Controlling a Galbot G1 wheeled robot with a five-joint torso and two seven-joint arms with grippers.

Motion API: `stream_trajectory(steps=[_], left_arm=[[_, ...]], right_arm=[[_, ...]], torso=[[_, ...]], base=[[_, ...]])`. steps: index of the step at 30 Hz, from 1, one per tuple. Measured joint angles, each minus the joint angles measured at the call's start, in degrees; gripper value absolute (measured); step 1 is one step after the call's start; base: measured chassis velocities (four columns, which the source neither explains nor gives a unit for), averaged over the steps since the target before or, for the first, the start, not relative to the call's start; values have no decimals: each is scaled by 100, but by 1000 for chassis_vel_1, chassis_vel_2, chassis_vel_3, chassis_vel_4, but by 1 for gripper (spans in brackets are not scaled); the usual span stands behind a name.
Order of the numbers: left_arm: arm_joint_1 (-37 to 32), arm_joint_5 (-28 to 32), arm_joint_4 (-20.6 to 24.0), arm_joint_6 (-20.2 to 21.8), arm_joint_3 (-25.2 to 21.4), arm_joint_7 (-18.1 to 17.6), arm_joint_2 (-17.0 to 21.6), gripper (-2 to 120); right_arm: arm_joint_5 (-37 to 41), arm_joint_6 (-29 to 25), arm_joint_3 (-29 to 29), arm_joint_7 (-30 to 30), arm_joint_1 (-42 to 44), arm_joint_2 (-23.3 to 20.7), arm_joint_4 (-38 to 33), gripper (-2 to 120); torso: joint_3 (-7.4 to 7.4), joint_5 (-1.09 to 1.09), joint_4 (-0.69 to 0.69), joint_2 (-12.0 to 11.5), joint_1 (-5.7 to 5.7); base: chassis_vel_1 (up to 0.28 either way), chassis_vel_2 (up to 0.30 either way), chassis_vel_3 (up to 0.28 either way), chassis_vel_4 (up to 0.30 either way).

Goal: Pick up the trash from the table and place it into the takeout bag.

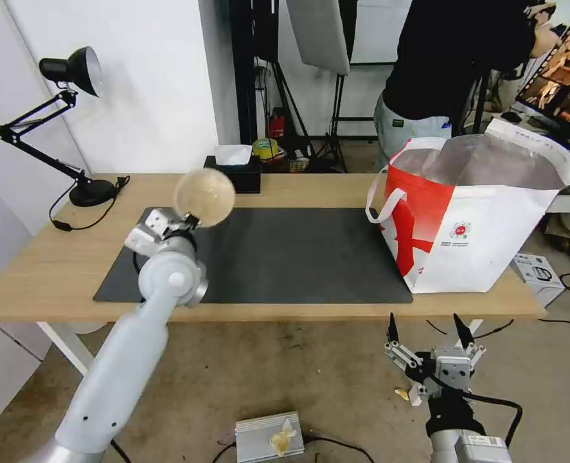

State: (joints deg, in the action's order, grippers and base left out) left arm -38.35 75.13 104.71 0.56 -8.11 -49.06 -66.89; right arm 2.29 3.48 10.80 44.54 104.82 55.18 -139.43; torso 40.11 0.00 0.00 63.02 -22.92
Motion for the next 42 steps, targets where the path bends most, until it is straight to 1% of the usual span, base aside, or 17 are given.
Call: stream_trajectory(steps=[4,7,8,11,12,15,16,19,20,23,24,28,29,33,40,42], left_arm=[[254,37,-91,-90,204,149,-61,0],[508,56,-231,-215,407,410,-117,0],[508,56,-231,-215,407,410,-117,0],[777,111,-335,-335,648,666,-166,0],[777,111,-335,-335,648,666,-166,0],[1147,141,-516,-411,977,898,-253,0],[1147,141,-516,-411,977,898,-253,0],[1466,170,-724,-448,1236,1073,-394,0],[1466,170,-724,-448,1236,1073,-394,0],[1818,170,-985,-495,1527,1157,-683,0],[1818,170,-985,-495,1527,1157,-683,0],[2220,107,-1382,-567,1819,1179,-1014,0],[2220,107,-1382,-567,1819,1179,-1014,0],[2492,35,-1711,-621,2034,1223,-1346,0],[2768,31,-1983,-697,2310,1345,-1544,0],[2852,64,-2081,-714,2416,1451,-1619,0]], right_arm=[[0,0,0,0,0,0,0,100],[0,0,0,0,0,0,0,100],[0,0,0,0,0,0,0,100],[0,0,0,0,0,0,0,100],[0,0,0,0,0,0,0,100],[0,0,0,0,0,0,0,100],[0,0,0,0,0,0,0,100],[0,0,0,0,0,0,0,100],[0,0,0,0,0,0,0,100],[0,0,0,0,0,0,0,100],[0,0,0,0,0,0,0,100],[0,0,0,0,0,0,0,100],[0,0,0,0,0,0,0,100],[0,0,0,0,0,0,0,100],[0,0,0,0,0,0,0,100],[0,0,0,0,0,0,0,100]], torso=[[0,0,0,0,0],[0,0,0,0,0],[0,0,0,0,0],[0,0,1,0,0],[0,0,1,0,0],[0,1,0,0,0],[0,1,0,0,0],[0,1,1,0,0],[0,1,1,0,0],[0,1,0,0,0],[0,1,0,0,0],[0,1,0,1,0],[0,1,0,1,0],[0,1,0,0,0],[0,1,1,1,0],[0,0,1,1,0]], base=[[0,0,0,0],[0,0,0,0],[0,0,0,0],[0,0,0,0],[0,0,0,0],[0,0,0,0],[0,0,0,0],[0,0,0,0],[0,0,0,0],[0,0,0,0],[0,0,0,0],[0,0,0,0],[0,0,0,0],[0,0,0,0],[0,0,0,0],[0,0,0,0]])
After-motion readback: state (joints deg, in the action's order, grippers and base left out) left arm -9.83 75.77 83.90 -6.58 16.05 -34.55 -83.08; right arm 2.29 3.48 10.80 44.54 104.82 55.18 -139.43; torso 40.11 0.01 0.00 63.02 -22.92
